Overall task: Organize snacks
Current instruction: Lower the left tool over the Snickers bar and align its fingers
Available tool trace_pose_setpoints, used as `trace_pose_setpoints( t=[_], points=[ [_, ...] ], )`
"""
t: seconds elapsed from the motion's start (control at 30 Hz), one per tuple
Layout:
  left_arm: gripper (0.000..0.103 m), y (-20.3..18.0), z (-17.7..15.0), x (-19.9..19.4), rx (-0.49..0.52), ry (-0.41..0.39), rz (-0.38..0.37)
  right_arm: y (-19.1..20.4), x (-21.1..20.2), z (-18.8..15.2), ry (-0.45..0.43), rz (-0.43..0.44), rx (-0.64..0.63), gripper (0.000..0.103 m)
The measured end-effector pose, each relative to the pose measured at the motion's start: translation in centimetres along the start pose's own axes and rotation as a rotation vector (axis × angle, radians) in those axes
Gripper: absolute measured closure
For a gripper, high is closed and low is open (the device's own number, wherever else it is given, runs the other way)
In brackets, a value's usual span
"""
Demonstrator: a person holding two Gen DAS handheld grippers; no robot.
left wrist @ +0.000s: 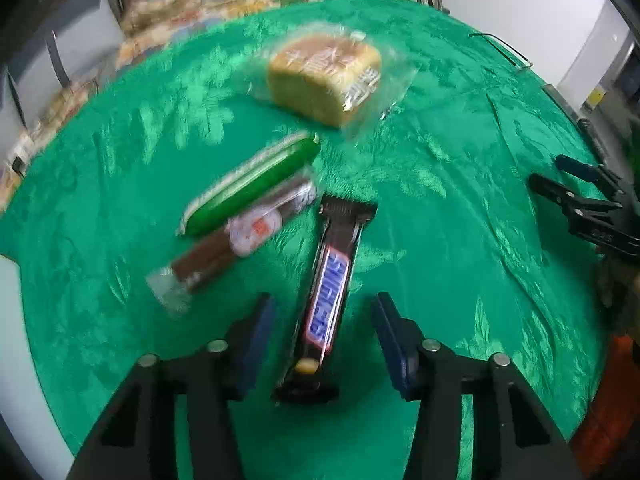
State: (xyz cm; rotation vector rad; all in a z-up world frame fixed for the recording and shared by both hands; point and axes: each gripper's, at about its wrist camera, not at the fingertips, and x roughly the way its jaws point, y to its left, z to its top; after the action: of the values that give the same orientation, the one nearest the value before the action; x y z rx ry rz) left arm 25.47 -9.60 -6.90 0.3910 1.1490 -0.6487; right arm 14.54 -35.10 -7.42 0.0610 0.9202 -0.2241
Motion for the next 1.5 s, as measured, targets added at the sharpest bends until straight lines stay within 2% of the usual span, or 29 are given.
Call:
trace_pose_setpoints(
  t=[0.03, 0.1, 0.13, 0.3, 0.57, 0.7, 0.77, 0.8, 0.83, 0.97, 1.07, 1.13, 1.2, 1.5],
  points=[
    [0.074, -0.3, 0.1, 0.0, -0.002, -0.011, 0.031, 0.1, 0.0, 0.0, 0.000, 0.000, 0.000, 0.011],
    [0.085, -0.7, -0.1, -0.1, -0.020, -0.028, 0.080, 0.1, 0.0, 0.0, 0.000, 0.000, 0.000, 0.011],
    [0.086, -0.8, -0.6, -0.2, -0.044, -0.041, 0.094, 0.0, 0.0, 0.0, 0.000, 0.000, 0.000, 0.011],
    [0.087, 0.3, -4.2, -1.8, -0.210, -0.078, 0.133, 0.0, 0.0, 0.0, 0.000, 0.000, 0.001, 0.011],
    [0.087, 6.6, -11.8, -4.6, -0.499, -0.140, 0.202, 0.0, 0.0, 0.0, 0.000, -0.001, 0.001, 0.011],
    [0.084, 7.3, -12.6, -4.2, -0.515, -0.194, 0.213, 0.0, 0.0, 0.0, 0.000, -0.001, 0.001, 0.012],
    [0.071, 6.9, -12.5, -4.0, -0.509, -0.213, 0.244, 0.1, 0.0, 0.0, 0.000, -0.001, 0.001, 0.012],
    [0.047, 7.0, -12.4, -3.8, -0.509, -0.216, 0.251, 0.0, 0.0, 0.0, 0.001, -0.001, 0.001, 0.012],
    [0.027, 6.9, -12.4, -3.6, -0.515, -0.217, 0.267, 0.0, 0.0, 0.0, 0.001, -0.001, 0.001, 0.012],
    [0.019, 7.4, -12.5, -2.9, -0.529, -0.250, 0.321, 0.0, 0.0, 0.0, 0.001, -0.001, 0.001, 0.012],
    [0.014, 8.3, -12.8, -2.9, -0.554, -0.256, 0.329, 0.0, 0.0, 0.0, 0.001, -0.001, 0.001, 0.012],
    [0.005, 8.5, -12.7, -2.7, -0.557, -0.246, 0.334, 0.0, 0.0, 0.0, 0.001, -0.001, 0.001, 0.012],
    [0.000, 8.8, -12.7, -2.6, -0.565, -0.238, 0.333, 0.0, 0.0, 0.0, 0.001, -0.001, 0.001, 0.012],
    [0.000, 8.6, -12.8, -2.6, -0.571, -0.252, 0.343, 0.0, 0.0, 0.0, 0.001, -0.001, 0.002, 0.011]
  ],
)
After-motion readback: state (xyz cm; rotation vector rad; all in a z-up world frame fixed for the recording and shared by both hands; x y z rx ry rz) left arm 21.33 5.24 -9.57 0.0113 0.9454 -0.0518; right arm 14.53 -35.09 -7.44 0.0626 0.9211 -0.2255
